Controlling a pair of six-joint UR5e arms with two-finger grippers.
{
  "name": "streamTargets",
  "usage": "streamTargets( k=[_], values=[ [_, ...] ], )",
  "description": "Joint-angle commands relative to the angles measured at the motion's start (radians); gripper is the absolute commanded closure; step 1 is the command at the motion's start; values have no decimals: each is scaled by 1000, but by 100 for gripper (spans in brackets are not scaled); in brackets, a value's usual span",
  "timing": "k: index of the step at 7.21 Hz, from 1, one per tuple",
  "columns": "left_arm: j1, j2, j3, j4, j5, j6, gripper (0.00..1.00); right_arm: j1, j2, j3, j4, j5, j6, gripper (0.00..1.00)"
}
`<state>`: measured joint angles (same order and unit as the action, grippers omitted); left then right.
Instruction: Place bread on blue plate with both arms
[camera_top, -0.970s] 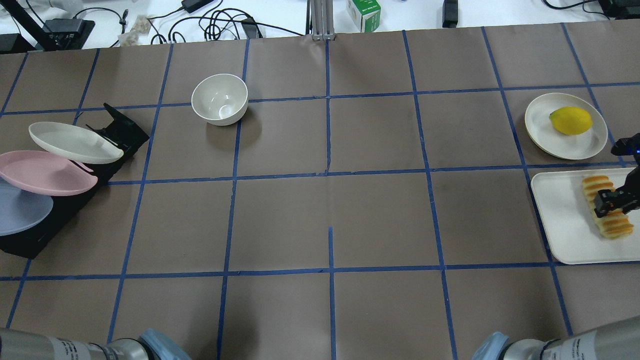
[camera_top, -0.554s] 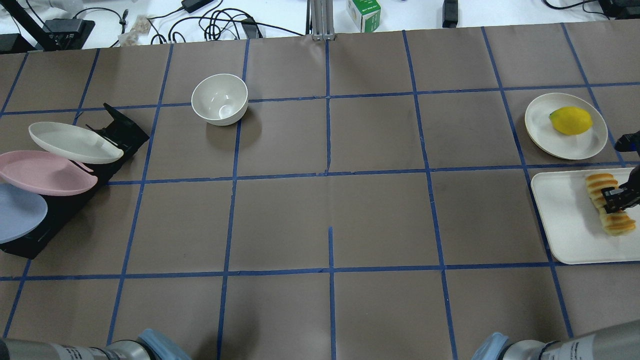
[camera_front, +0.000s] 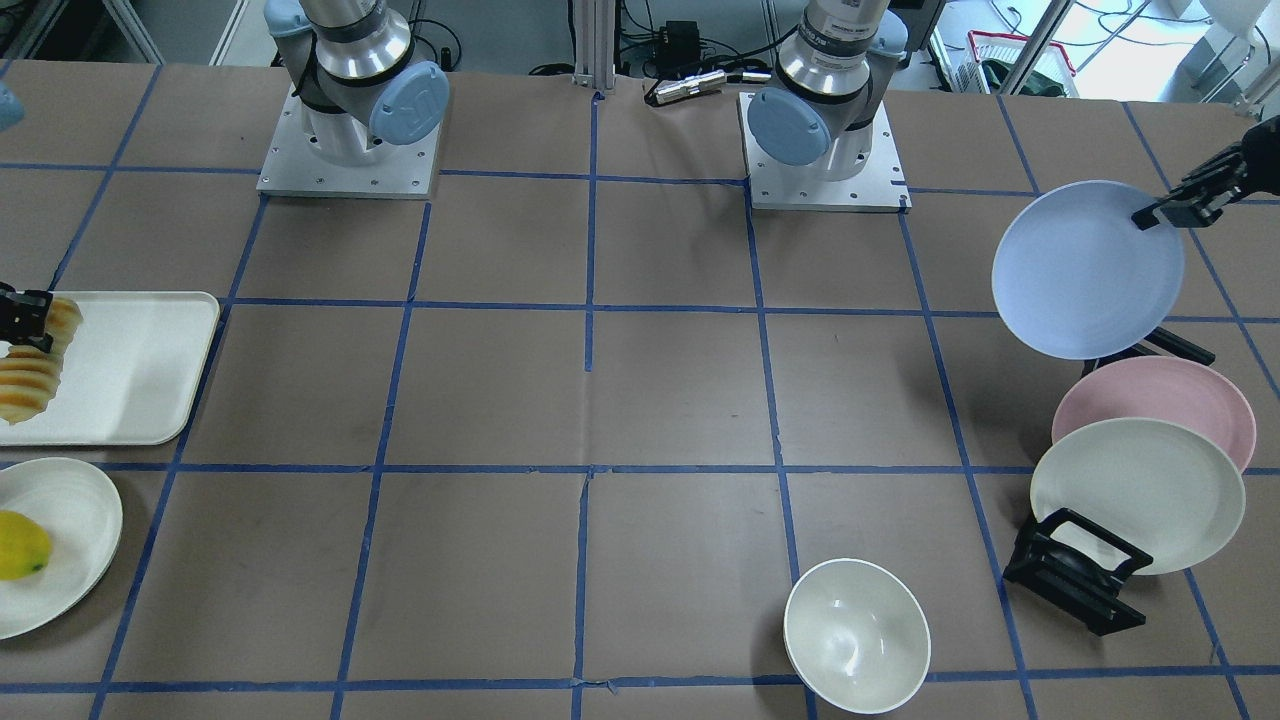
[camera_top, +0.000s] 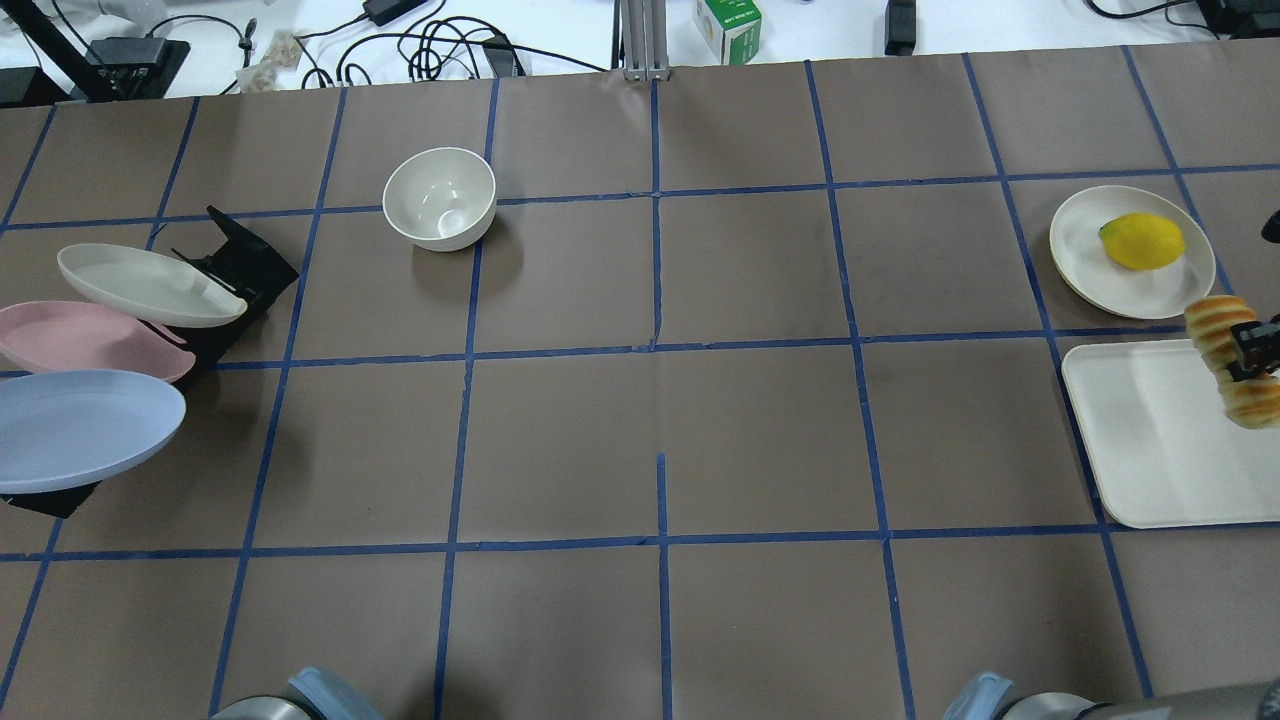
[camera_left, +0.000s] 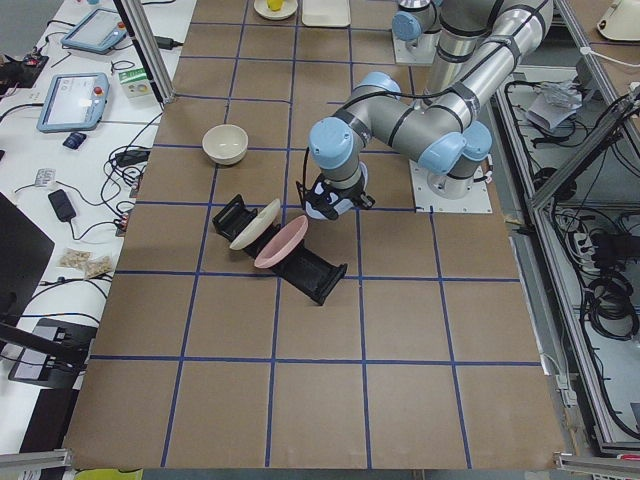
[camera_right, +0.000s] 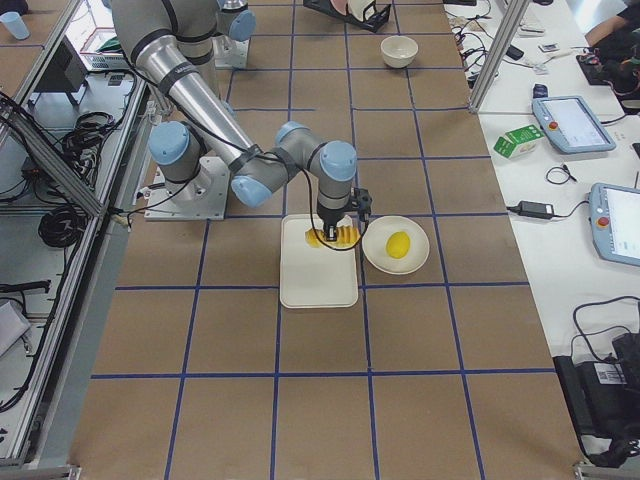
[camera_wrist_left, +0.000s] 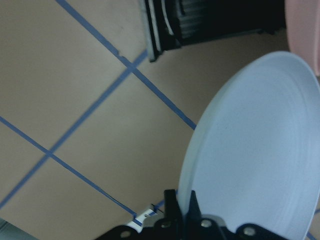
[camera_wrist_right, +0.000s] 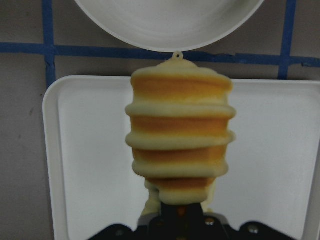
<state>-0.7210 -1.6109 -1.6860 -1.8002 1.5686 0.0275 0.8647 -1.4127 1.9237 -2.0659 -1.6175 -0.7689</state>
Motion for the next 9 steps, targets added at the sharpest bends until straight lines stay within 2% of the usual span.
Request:
streamTargets(
  k=[1, 2, 3, 4, 6, 7, 8, 9],
  values=[
    [-165, 45, -105, -1, -134, -127, 100, 89, -15, -99, 85, -1, 28, 100],
    [-269, 34, -116, 30, -225, -158, 100, 144, -20, -110, 107, -1, 108, 100],
    [-387, 22, -118, 112, -333, -200, 100, 193, -37, -111, 124, -1, 187, 100],
    [-514, 11, -145, 245, -344, -201, 100, 247, -70, -112, 151, 1, 257, 100],
    [-705, -16, -283, 567, -357, -212, 100, 356, -115, -114, 188, 1, 418, 100],
    [-785, -35, -346, 673, -396, -325, 100, 393, -124, -114, 194, 1, 457, 100],
    [-863, -70, -363, 808, -412, -460, 100, 427, -129, -114, 207, 4, 508, 100],
    [-892, -127, -363, 861, -417, -522, 100, 462, -134, -114, 207, 4, 543, 100]
  ],
)
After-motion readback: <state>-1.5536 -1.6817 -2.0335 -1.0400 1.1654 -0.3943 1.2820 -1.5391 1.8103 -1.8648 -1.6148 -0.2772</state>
